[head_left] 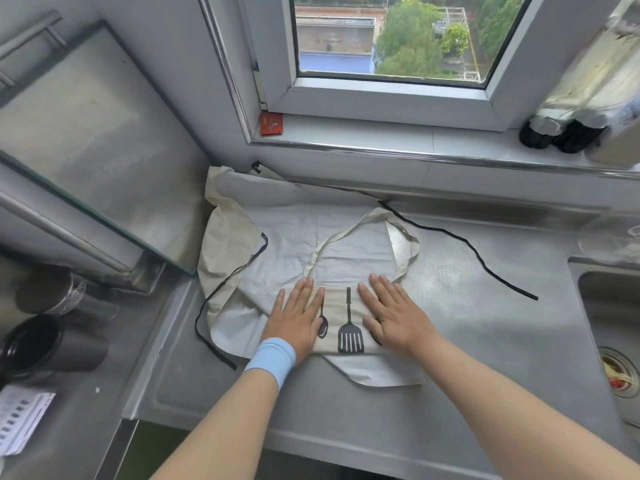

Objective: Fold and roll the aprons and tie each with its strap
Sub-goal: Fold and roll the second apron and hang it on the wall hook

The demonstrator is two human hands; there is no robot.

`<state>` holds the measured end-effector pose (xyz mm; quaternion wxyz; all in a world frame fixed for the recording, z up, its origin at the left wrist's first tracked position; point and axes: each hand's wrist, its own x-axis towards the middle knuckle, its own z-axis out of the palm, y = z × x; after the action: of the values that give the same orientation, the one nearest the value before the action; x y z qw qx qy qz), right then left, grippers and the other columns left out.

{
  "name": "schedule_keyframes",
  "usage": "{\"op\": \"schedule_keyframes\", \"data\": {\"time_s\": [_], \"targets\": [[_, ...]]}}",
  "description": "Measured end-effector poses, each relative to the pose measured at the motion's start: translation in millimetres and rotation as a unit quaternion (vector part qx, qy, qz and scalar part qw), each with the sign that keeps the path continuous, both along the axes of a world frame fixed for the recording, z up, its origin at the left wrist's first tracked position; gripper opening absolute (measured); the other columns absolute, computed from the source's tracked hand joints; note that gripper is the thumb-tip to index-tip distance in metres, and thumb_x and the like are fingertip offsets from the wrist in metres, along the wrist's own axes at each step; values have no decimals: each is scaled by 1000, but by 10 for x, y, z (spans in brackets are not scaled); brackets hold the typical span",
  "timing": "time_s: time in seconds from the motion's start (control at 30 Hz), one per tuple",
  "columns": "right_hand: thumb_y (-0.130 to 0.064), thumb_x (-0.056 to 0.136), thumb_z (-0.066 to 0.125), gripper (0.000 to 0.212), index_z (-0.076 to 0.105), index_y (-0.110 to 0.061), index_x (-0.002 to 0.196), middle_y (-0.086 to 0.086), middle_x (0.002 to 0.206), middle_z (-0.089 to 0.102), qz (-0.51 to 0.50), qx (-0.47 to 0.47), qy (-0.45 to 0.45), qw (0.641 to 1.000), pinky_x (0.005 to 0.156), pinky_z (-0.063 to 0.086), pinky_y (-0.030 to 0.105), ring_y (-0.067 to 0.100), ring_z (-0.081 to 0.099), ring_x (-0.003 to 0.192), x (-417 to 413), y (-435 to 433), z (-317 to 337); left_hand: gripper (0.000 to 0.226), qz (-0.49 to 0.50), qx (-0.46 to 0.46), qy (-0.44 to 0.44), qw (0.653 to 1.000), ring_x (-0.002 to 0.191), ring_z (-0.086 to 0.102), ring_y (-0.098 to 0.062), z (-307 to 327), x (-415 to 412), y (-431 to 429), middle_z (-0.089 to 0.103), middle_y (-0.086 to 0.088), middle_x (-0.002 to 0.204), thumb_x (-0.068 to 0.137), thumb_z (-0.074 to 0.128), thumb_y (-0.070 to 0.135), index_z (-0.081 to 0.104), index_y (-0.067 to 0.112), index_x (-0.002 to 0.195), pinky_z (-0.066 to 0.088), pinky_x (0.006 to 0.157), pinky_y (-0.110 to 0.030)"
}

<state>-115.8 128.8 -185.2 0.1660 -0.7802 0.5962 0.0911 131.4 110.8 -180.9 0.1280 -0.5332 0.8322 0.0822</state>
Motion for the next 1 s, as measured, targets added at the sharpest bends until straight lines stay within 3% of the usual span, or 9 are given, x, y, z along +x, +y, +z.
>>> {"op": "schedule_keyframes", "data": {"time_s": [0.13,0.2,0.27,0.37,0.47,0.57,0.7,0.87,1.0], "targets": [[-47,93,25,68,24,-17,154,15,161,17,-7,-67,43,997,118,10,45,30,14,150,19,38,47,65,13,-28,-35,999,149,-10,-28,85,31,3,-7,-8,162,97,18,46,5,19,155,-10,116,-48],[-34,92,30,63,36,-9,149,21,158,26,27,-90,57,994,114,22,51,37,23,147,90,48,155,55,-8,-54,5,998,145,12,-29,154,-61,18,23,-8,158,93,41,24,30,24,146,14,113,-44],[-20,87,30,57,47,-11,141,19,150,40,101,-123,53,986,100,38,48,38,41,134,180,97,246,46,-64,-65,29,995,123,32,-26,234,-161,68,52,-4,131,81,38,15,51,30,122,35,93,-39],[-32,92,39,35,53,-20,121,6,125,51,129,-112,11,985,82,44,40,29,53,109,216,200,297,39,-44,-11,22,999,118,36,-28,293,-190,128,44,-4,127,84,43,19,47,27,123,33,95,-41],[-63,81,45,56,52,-24,120,4,123,51,114,-79,12,990,85,47,40,25,53,103,152,261,308,47,-22,14,54,998,113,38,-27,278,-92,106,41,-1,123,77,51,48,47,25,117,34,96,-38],[-59,74,54,50,57,-23,109,3,113,55,147,-72,31,986,73,48,35,24,57,93,96,226,354,65,-70,35,69,995,107,40,-22,333,7,63,42,2,118,63,56,70,51,24,109,40,95,-35],[-38,92,49,25,63,-18,94,2,102,58,155,-98,17,983,62,35,33,26,59,87,46,190,368,48,-80,58,116,988,113,42,-16,348,134,32,44,7,120,72,66,56,58,28,109,45,92,-32],[-42,104,34,40,67,-19,104,-1,110,63,58,-73,4,996,70,41,33,25,59,102,26,63,428,30,-9,54,158,986,107,47,-20,314,200,-46,50,0,109,90,57,46,70,21,103,44,93,-36],[-50,102,33,43,68,-25,107,-2,105,68,10,-50,24,998,69,41,33,24,64,98,-19,-64,433,40,30,61,78,995,105,51,-26,348,157,-150,61,-4,108,98,41,49,69,22,102,40,90,-35]]}}
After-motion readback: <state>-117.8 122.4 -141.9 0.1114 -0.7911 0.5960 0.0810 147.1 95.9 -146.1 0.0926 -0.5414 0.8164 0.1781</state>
